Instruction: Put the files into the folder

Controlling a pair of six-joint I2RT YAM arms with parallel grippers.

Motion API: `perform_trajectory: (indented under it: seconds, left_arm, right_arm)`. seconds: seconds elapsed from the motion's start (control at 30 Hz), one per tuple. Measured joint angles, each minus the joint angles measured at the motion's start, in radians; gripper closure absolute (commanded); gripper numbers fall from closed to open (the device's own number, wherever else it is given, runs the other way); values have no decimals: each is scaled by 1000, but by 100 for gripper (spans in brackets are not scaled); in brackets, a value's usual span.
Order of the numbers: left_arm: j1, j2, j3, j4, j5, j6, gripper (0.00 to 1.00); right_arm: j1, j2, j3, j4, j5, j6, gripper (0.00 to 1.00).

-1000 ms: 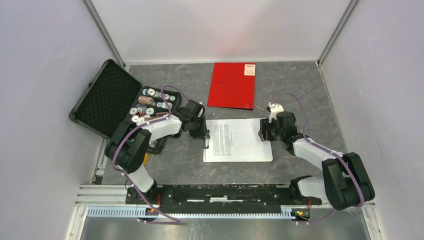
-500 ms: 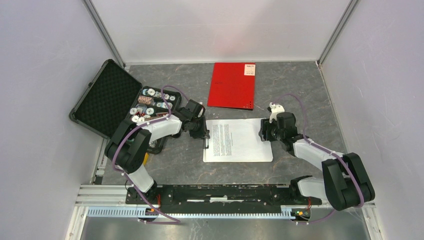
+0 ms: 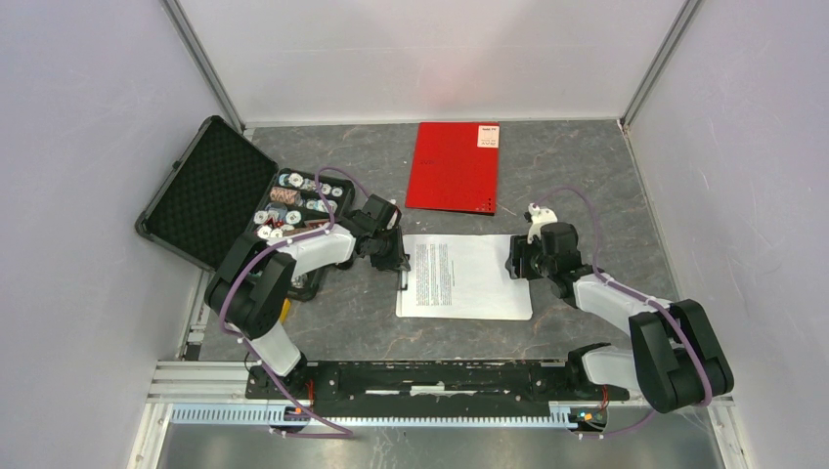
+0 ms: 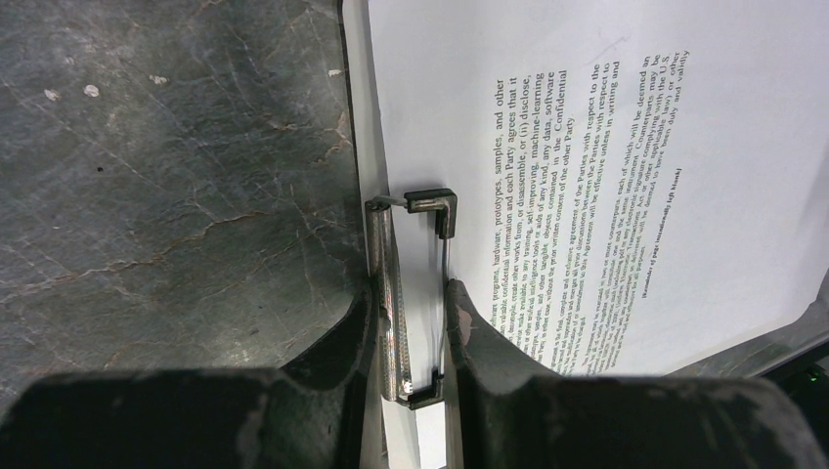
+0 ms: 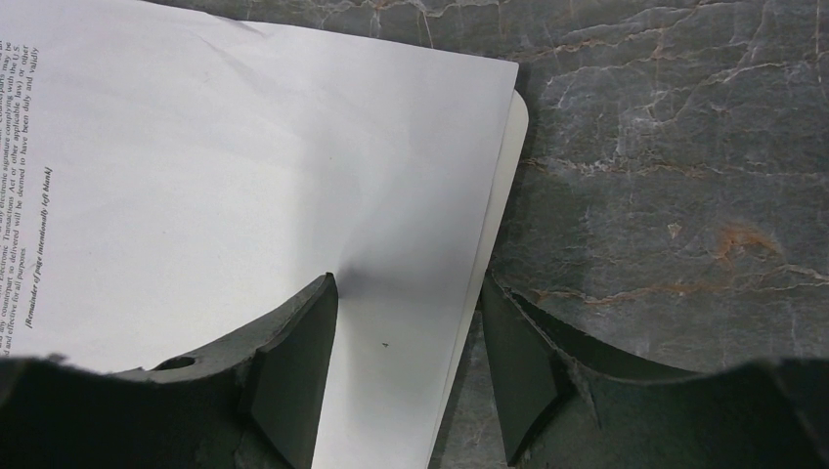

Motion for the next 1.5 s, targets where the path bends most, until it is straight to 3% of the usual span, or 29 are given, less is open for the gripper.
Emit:
perform_trajectory:
  seconds: [0.27, 0.57, 1.03, 1.1, 1.2, 1.27, 1.33, 1.5]
  left_arm:
    - [0, 0, -3, 4, 2, 0, 98]
    - [0, 0, -5, 7, 3, -2, 98]
    - [0, 0, -5, 8, 3, -3, 98]
    - [0, 0, -5, 8, 3, -5, 89]
    - [0, 0, -5, 9, 6, -7, 54]
    - [0, -1, -6, 14, 8, -12, 42]
    - [0, -3, -6, 27, 34, -30, 35]
    - [-2, -20, -6, 3, 89, -34, 31]
  right_arm:
    - [5, 0, -9, 13, 5, 20, 32]
    - [12, -11, -44, 74, 19, 57, 37]
    - [19, -64, -97, 106, 24, 85, 32]
    - [19, -66, -102, 116, 23, 90, 28]
    - [23, -71, -106, 122, 18, 97, 19]
    - [28, -75, -99, 108, 14, 98, 12]
    - [32, -80, -78, 67, 19, 98, 2]
    - [32, -146, 0, -50, 39, 84, 2]
